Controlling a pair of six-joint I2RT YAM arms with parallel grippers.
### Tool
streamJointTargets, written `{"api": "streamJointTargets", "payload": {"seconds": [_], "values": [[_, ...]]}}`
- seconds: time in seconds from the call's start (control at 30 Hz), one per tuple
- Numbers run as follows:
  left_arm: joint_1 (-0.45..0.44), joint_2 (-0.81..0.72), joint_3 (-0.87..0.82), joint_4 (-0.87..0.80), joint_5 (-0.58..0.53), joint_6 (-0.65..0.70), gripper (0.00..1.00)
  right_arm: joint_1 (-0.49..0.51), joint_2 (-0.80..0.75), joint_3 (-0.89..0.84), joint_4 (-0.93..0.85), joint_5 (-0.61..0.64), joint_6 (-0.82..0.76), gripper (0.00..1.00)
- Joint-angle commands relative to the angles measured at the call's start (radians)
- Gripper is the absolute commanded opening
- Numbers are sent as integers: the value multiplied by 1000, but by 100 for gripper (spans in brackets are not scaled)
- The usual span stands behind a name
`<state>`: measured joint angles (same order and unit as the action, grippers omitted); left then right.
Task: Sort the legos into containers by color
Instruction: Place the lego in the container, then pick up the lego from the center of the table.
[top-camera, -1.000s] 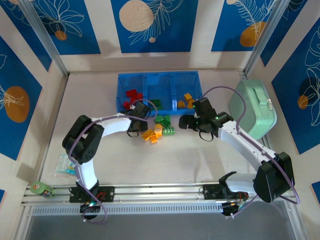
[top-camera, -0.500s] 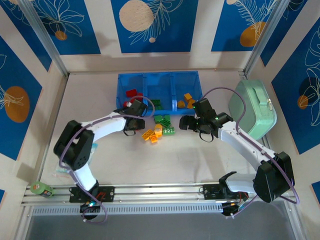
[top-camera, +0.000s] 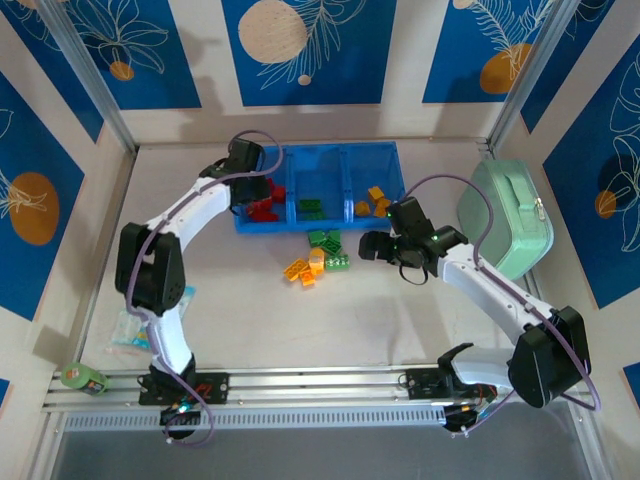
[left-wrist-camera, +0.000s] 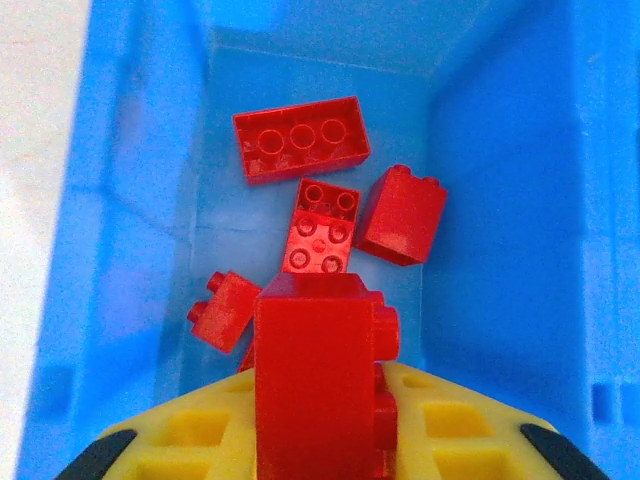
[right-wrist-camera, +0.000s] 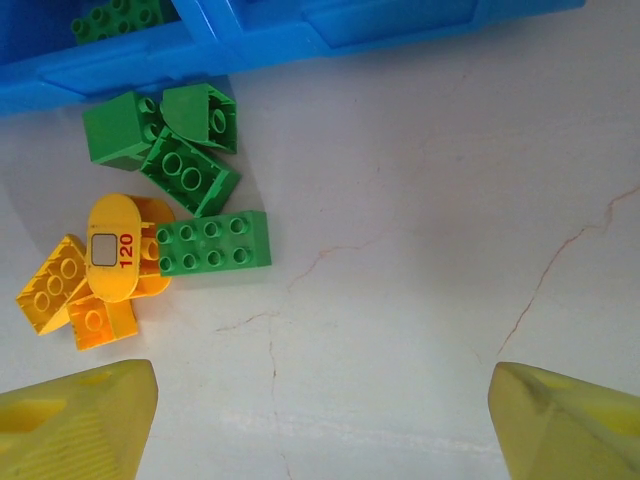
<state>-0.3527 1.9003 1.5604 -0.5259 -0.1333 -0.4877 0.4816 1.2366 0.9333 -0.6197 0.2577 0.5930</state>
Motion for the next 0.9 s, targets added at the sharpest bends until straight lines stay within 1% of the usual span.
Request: {"api": "streamJointTargets", "payload": {"seconds": [0.0,0.03,0.1,0.13,0.2,0.3,0.5,0.73,0.87], "values": [[14,44,103,-88,27,44,28,9,-32,-20,-18,-13,14,87],[15,53,136,-111,29,48,35,11,-35,-22,-18,-14,15,87],[9,45,170,-136,35,60,55,16,-37,-24,-20,-16,13,86],[3,26,164,-132,31,63,62,18,-37,-23,-19,-14,14,87],[-4,-16,136,-118,33,66,67,24,-34,-25,-13,-16,11,87],[-15,-89,67,-89,45,70,68,36,-22,-19,-6,-21,9,87],[-41,-257,-105,-15,67,69,68,78,25,15,-5,-17,0,87],[-75,-431,-364,72,85,34,68,155,108,74,-10,-2,-4,87],[-89,-516,-539,132,101,13,68,179,171,135,-30,-1,-5,85]]}}
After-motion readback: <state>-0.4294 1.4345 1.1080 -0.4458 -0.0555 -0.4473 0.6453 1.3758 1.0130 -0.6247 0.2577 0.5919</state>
